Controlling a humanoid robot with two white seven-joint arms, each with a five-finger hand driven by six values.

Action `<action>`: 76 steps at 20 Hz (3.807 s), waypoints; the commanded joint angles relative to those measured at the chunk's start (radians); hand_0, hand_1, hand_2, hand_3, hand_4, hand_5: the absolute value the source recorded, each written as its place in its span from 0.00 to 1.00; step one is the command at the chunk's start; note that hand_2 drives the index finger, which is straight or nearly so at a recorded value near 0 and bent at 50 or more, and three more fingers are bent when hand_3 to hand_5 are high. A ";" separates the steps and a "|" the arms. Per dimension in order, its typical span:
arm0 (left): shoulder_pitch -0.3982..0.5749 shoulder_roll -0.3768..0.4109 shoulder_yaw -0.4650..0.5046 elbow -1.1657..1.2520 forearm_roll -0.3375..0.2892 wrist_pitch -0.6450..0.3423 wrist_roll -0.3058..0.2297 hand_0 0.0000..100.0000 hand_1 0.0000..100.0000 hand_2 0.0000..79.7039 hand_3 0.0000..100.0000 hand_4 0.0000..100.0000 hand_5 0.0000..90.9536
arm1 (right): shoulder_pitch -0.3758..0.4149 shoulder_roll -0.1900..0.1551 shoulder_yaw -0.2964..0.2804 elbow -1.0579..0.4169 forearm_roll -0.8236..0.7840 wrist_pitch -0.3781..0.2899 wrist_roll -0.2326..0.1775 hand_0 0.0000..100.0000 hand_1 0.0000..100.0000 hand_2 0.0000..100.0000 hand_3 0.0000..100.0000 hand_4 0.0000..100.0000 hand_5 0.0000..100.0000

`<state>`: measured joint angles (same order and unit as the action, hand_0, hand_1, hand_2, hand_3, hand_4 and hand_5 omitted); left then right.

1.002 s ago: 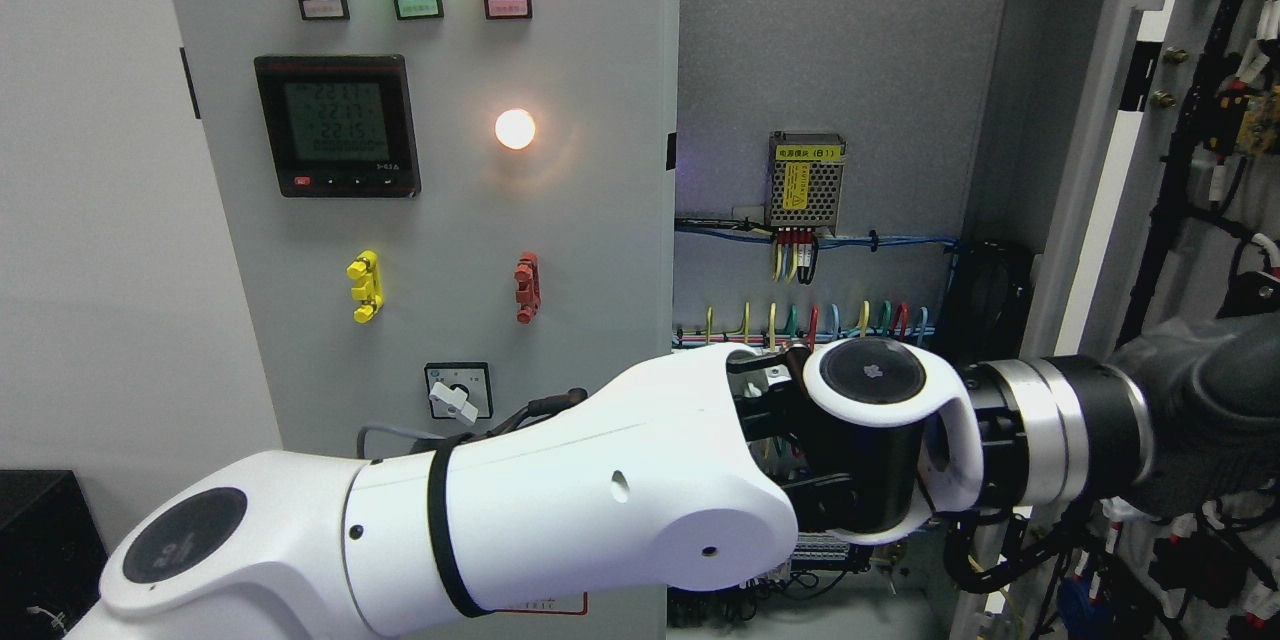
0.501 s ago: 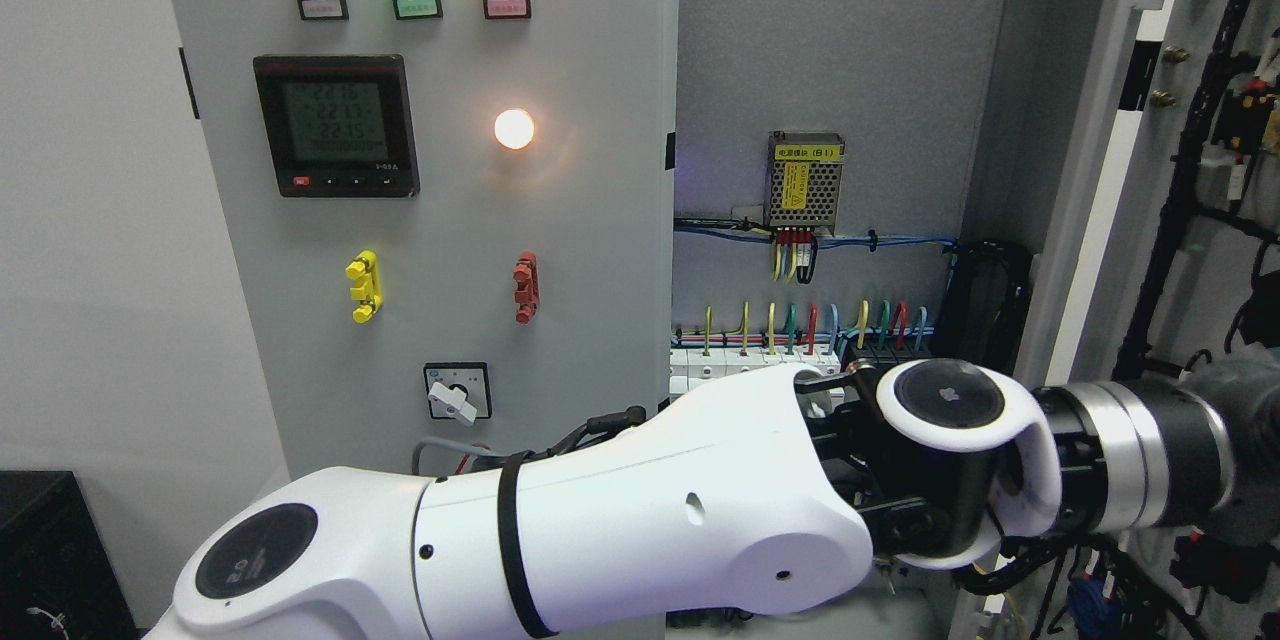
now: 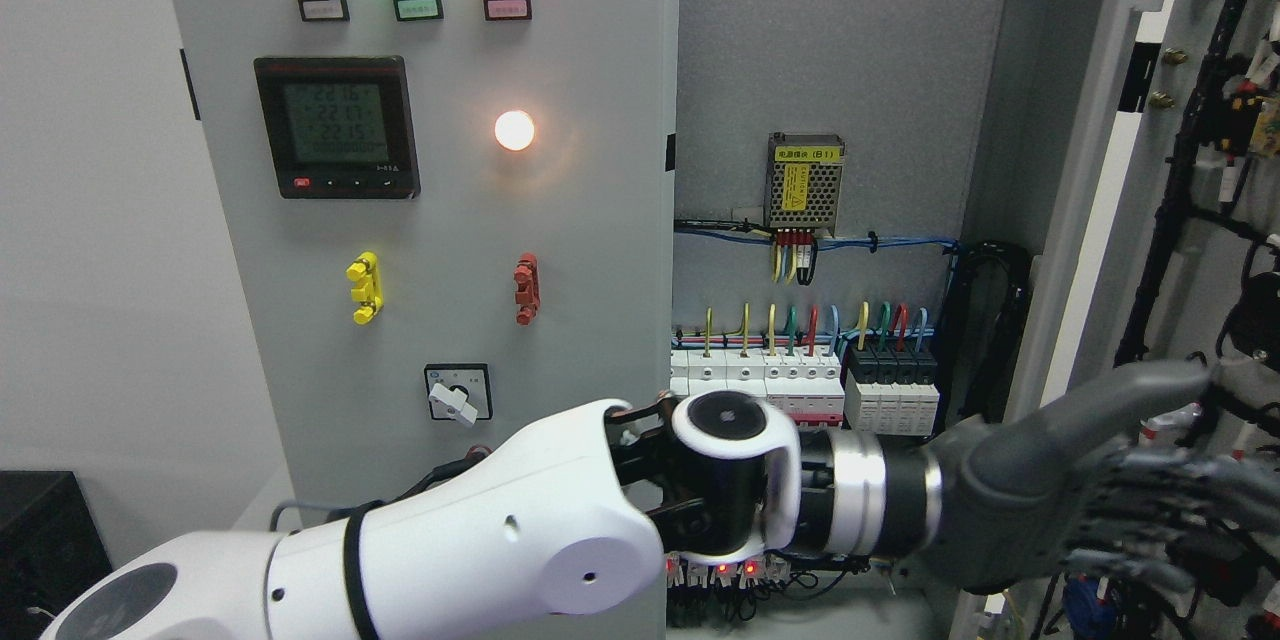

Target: Open door with both hands

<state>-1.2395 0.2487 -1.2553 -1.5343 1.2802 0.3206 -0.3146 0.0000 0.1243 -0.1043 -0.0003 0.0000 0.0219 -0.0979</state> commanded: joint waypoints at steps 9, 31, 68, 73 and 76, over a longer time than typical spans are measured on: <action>1.445 0.154 0.555 0.690 -0.879 -0.415 -0.015 0.00 0.00 0.00 0.00 0.00 0.00 | 0.014 0.000 0.000 -0.012 0.011 0.000 0.000 0.00 0.00 0.00 0.00 0.00 0.00; 1.379 -0.335 1.551 1.614 -1.361 -0.537 0.232 0.00 0.00 0.00 0.00 0.00 0.00 | 0.018 -0.003 0.002 -0.018 0.011 0.000 0.000 0.00 0.00 0.00 0.00 0.00 0.00; 1.267 -0.348 1.482 1.608 -1.406 -0.546 0.221 0.00 0.00 0.00 0.00 0.00 0.00 | 0.200 -0.134 0.476 -2.081 -0.002 -0.313 -0.006 0.00 0.00 0.00 0.00 0.00 0.00; 1.267 -0.348 1.482 1.608 -1.406 -0.548 0.221 0.00 0.00 0.00 0.00 0.00 0.00 | 0.028 -0.132 0.462 -2.026 -0.047 -0.309 -0.013 0.00 0.00 0.00 0.00 0.00 0.00; 1.267 -0.348 1.482 1.608 -1.406 -0.546 0.221 0.00 0.00 0.00 0.00 0.00 0.00 | -0.108 -0.130 0.460 -1.976 -0.147 -0.226 -0.014 0.00 0.00 0.00 0.00 0.00 0.00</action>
<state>0.0012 -0.0962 0.2213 0.0698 -0.1258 -0.2258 -0.0936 0.0982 0.0059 0.3323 -1.9597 -0.0459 -0.2619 -0.1079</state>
